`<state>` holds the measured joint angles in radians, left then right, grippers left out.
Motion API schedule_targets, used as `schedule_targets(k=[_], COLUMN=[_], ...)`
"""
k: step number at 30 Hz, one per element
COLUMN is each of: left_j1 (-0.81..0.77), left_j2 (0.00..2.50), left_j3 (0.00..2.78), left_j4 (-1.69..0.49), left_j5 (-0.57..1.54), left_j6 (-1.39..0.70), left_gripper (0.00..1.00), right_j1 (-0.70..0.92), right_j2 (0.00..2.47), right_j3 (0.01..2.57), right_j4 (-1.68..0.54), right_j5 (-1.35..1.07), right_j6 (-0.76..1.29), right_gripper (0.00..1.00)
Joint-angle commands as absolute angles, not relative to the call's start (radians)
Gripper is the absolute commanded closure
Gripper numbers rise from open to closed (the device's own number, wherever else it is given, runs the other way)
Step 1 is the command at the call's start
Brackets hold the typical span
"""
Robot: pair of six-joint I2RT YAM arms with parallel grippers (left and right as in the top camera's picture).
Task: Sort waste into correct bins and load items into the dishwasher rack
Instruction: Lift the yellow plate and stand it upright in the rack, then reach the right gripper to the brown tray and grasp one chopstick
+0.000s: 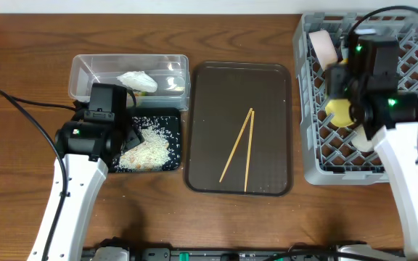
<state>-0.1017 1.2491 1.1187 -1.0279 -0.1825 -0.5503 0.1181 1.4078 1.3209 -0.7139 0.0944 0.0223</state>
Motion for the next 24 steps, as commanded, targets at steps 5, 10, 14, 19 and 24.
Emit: schedule_targets(k=[5,10,14,19,24], left_j1=[-0.098,-0.098,-0.098,-0.098,-0.098], left_j2=[1.253,1.253,1.253,1.253,1.253], left_j3=[1.115,1.115,1.115,1.115,1.115], left_j4=[-1.031,-1.031,-1.031,-1.031,-1.031], left_j5=[-0.184,-0.184,-0.184,-0.184,-0.184], left_j6=[-0.555,-0.555,-0.555,-0.555,-0.555], left_gripper=[0.22,0.22,0.22,0.23,0.22], right_j1=[0.301,0.419,0.478,0.516,0.519], right_j2=[1.494,1.610,1.704,1.832,1.929], right_j3=[1.318,1.290,1.265,1.250,1.250], right_j4=[-0.875,-0.886,-0.841,-0.823,-0.822], right_j5=[-0.170,-0.118,-0.081,-0.037,-0.012], right_j6=[0.223,0.314,0.389,0.505,0.551], right_gripper=[0.36,0.37,0.38,0.44,0.44])
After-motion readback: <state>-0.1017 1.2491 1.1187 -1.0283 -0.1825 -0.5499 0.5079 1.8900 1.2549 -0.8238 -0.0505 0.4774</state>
